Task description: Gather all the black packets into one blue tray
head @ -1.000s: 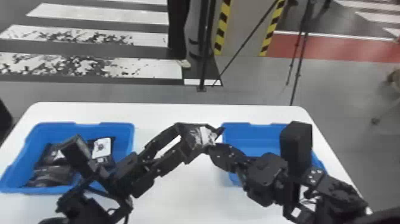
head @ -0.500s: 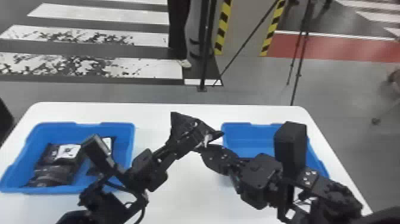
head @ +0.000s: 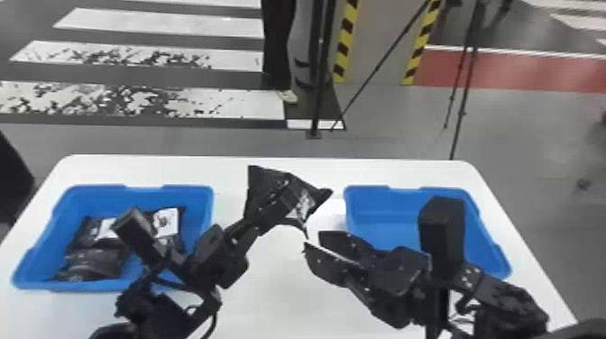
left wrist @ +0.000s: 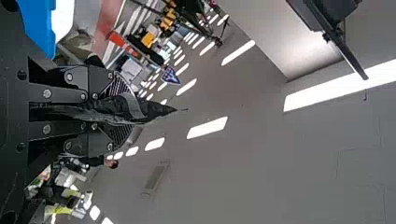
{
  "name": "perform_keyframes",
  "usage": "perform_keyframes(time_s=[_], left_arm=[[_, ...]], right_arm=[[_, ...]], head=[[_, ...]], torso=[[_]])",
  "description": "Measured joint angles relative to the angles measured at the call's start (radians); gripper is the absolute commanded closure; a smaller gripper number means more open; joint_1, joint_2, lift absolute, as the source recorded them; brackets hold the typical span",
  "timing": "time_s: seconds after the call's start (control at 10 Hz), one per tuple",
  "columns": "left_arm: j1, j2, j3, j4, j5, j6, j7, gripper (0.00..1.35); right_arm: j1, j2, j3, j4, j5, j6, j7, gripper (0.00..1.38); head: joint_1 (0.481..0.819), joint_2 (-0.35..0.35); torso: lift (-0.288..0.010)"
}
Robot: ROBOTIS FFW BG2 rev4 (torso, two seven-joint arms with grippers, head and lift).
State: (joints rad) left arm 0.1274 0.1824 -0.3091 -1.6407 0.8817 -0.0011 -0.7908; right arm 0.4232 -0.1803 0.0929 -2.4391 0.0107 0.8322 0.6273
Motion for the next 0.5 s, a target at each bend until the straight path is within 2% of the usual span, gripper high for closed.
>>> perform_keyframes(time_s=[0.1,0.3,0.5], left_arm=[[0.020,0.001,0.048,0.000,-0.026,-0.010,-0.013,1.21],[0.065,0.004,0.185,0.000,-0.103,-0.036,-0.037,1.21],[0.108,0.006,0.336,-0.002,-0.193,-0.054,-0.042,1.21]], right_arm=[[0.019,0.007,-0.032,0.013,-0.005,0.001,0.000,0.14],[0.089,0.036,-0.130,0.017,-0.024,-0.038,-0.004,0.15],[0.176,0.078,-0.227,0.046,-0.110,-0.170,-0.046,0.16]], head=[[0.695,-0.092],[0.695,-0.061],[0.695,-0.019]], torso=[[-0.110],[-0.110],[-0.110]])
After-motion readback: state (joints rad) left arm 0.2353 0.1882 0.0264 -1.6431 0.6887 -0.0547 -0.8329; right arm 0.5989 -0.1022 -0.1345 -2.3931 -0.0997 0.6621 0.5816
